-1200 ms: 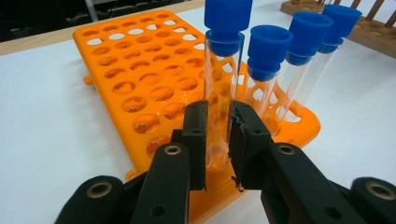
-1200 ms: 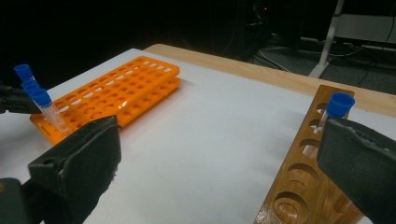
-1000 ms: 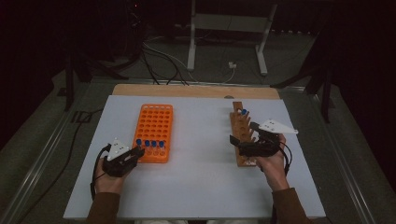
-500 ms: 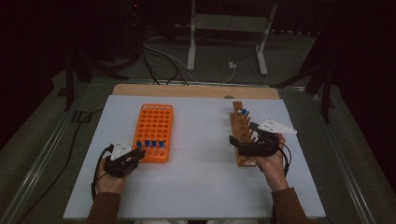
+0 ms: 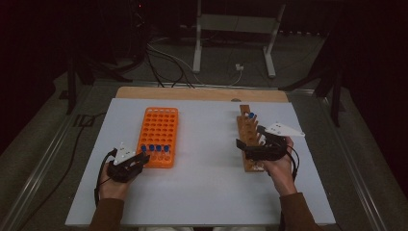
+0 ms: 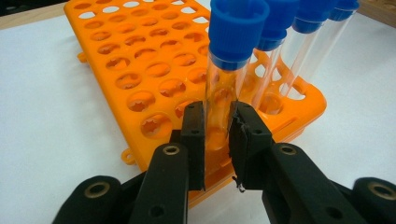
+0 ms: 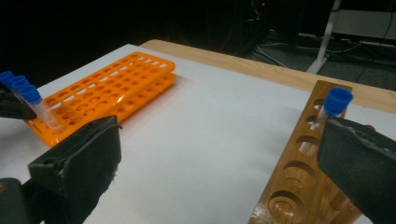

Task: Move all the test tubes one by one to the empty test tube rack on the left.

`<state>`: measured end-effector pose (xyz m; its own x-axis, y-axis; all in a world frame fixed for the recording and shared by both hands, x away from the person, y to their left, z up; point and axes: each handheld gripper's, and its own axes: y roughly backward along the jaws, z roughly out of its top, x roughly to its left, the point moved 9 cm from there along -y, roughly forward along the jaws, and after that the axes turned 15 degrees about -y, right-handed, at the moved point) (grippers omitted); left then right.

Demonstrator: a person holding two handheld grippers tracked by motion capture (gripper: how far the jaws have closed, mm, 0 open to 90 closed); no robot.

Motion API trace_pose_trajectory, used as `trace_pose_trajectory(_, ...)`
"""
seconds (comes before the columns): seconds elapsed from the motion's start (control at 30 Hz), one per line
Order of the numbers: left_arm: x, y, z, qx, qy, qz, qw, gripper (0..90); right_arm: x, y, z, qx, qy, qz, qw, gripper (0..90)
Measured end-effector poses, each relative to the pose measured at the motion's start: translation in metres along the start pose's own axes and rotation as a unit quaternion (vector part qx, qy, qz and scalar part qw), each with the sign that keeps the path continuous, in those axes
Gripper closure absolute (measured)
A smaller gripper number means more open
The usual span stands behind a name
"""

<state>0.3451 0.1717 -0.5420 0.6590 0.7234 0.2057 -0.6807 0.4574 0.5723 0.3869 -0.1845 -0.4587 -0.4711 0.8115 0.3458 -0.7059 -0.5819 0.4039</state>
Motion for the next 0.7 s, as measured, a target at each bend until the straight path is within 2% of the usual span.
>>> trace_pose_trajectory(0.07, 0.000, 0.002, 0.000, -0.001, 0.000, 0.000, 1.0000, 73.6, -0.002, 0.001, 0.001, -0.001, 0.000, -0.004, 1.0000, 0.0)
trace_pose_trajectory(0.23, -0.001, 0.007, 0.003, -0.017, 0.019, -0.011, 0.9996, 63.5, -0.008, 0.001, 0.005, -0.001, -0.001, -0.011, 0.9999, 0.0)
trace_pose_trajectory(0.33, -0.001, 0.012, 0.006, -0.034, 0.029, -0.011, 0.9989, 56.2, -0.010, 0.000, 0.009, -0.001, 0.002, -0.016, 0.9999, 0.0)
trace_pose_trajectory(0.43, 0.001, 0.019, 0.009, -0.053, 0.033, -0.004, 0.9980, 52.7, -0.012, -0.002, 0.014, -0.001, 0.005, -0.022, 0.9998, 0.0)
trace_pose_trajectory(0.53, 0.001, 0.023, 0.011, -0.069, 0.044, -0.004, 0.9967, 42.3, -0.017, -0.006, 0.017, -0.003, 0.003, -0.028, 0.9996, 0.0)
trace_pose_trajectory(0.7, 0.004, 0.025, 0.012, -0.070, 0.062, 0.012, 0.9955, 20.3, -0.026, -0.017, 0.020, 0.003, -0.001, -0.039, 0.9992, 0.0)
